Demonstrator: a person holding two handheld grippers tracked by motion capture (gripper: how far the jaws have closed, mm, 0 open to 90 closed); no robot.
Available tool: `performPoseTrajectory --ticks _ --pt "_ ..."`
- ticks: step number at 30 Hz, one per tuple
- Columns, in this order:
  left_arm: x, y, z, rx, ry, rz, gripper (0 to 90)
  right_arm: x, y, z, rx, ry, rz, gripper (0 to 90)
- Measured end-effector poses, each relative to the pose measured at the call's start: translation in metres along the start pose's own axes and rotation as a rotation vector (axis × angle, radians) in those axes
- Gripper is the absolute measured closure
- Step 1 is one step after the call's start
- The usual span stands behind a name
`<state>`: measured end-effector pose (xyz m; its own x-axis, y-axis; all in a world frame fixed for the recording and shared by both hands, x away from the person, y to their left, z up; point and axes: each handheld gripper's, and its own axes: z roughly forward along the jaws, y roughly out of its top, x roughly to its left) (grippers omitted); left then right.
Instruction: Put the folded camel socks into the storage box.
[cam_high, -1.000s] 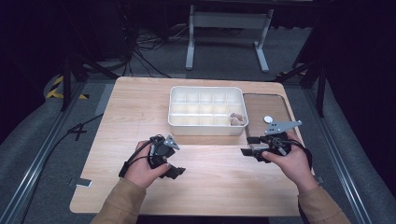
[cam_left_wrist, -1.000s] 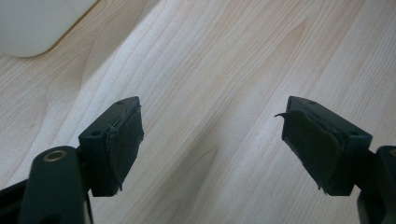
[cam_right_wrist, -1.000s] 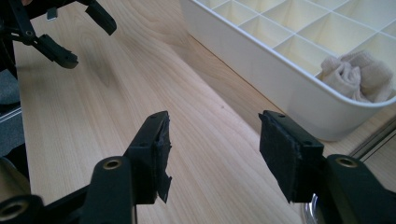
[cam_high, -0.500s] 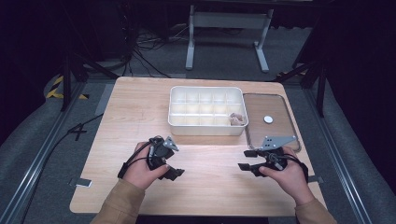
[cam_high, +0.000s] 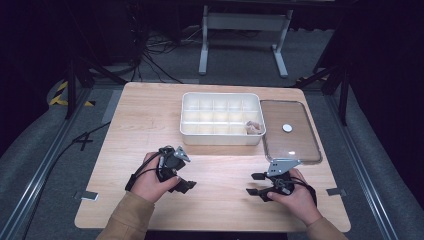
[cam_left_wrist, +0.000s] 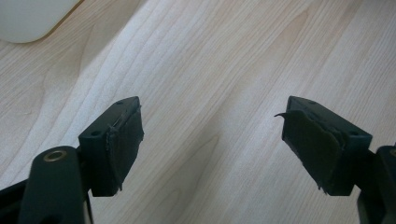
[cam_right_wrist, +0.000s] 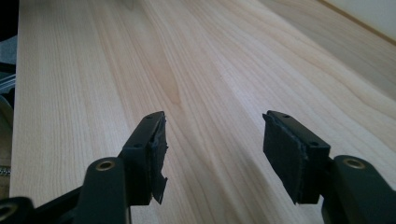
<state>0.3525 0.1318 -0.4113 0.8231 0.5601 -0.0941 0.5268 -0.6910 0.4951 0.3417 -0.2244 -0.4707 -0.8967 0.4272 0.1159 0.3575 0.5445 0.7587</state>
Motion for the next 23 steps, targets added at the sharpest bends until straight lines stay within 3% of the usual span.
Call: performPoseTrajectory --ticks 10,17,23 --pt "-0.001 0.0 0.003 0.014 -0.005 0.005 20.8 0.008 -0.006 0.008 0.002 -0.011 -0.016 38.1" --pt "0.002 -0.003 0.006 0.06 -0.018 -0.021 20.6 0.013 -0.006 0.013 0.021 -0.009 -0.023 33.1" --pt "0.003 -0.004 0.005 0.062 -0.017 -0.028 20.6 0.015 -0.004 0.015 0.03 -0.021 -0.033 31.3"
